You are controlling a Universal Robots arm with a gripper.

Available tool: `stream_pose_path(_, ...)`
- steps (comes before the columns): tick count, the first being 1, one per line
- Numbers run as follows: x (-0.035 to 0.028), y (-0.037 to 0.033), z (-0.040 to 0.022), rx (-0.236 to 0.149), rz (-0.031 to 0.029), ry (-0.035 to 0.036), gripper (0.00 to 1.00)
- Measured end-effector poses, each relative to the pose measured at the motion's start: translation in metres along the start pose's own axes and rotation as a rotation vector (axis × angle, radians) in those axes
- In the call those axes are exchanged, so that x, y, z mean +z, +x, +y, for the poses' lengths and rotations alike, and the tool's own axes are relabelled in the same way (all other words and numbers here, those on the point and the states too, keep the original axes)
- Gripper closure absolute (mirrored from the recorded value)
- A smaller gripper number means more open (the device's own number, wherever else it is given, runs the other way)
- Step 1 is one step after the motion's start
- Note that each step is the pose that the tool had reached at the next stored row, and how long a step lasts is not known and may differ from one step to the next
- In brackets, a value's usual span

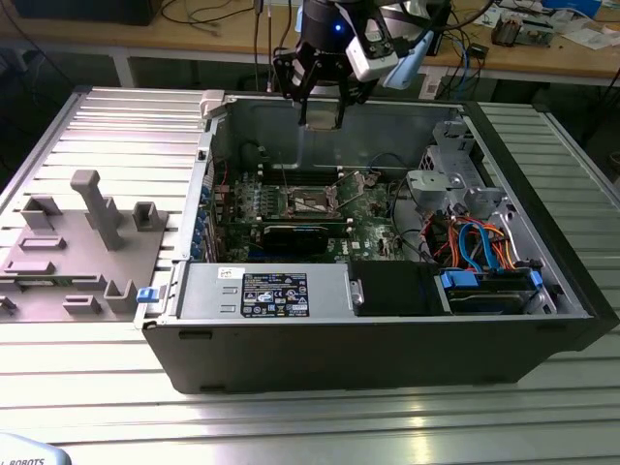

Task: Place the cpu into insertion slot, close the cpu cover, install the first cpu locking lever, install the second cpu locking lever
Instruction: 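Place the cpu into insertion slot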

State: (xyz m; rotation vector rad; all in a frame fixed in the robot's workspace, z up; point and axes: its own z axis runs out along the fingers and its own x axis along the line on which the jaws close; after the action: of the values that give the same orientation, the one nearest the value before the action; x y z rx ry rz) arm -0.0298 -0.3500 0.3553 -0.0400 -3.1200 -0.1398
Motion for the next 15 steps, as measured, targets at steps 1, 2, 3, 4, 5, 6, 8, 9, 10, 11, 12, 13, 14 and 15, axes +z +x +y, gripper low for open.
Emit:
stream_pose_path(1, 0.0003, 0.0, 0.0, 0.0, 0.0, -0.0001, 0.46)
stream_pose_path(2, 0.0008, 0.0, -0.0001, 0.0, 0.0, -0.0002, 0.46)
stream_pose_path(3, 0.0011, 0.0, -0.0001, 0.0, -0.0001, -0.0001, 0.46)
stream_pose_path(4, 0.0016, 0.0, -0.0001, 0.0, 0.0, -0.0001, 0.46)
stream_pose_path(5, 0.002, 0.0, -0.0002, 0.0, 0.0, -0.0001, 0.46)
stream_pose_path(6, 0.0023, 0.0, -0.0002, 0.0, 0.0, -0.0001, 0.46)
stream_pose_path(8, 0.0027, -0.0001, -0.0002, 0.0, 0.0, -0.0001, 0.46)
stream_pose_path(9, 0.0029, -0.0001, -0.0002, 0.0, -0.0001, -0.0001, 0.46)
stream_pose_path(10, 0.0031, -0.0001, -0.0003, 0.0, -0.0001, -0.0001, 0.46)
stream_pose_path(11, 0.0032, -0.0001, -0.0003, 0.0, -0.0001, -0.0001, 0.46)
stream_pose_path(12, 0.0034, -0.0001, -0.0003, 0.0, 0.0, -0.0001, 0.46)
stream_pose_path(13, 0.0037, -0.0001, -0.0003, 0.0, 0.0, -0.0001, 0.46)
stream_pose_path(14, 0.004, -0.0001, -0.0004, 0.0, 0.0, -0.0001, 0.46)
stream_pose_path(15, 0.0044, -0.0001, -0.0004, 0.0, -0.0001, -0.0002, 0.46)
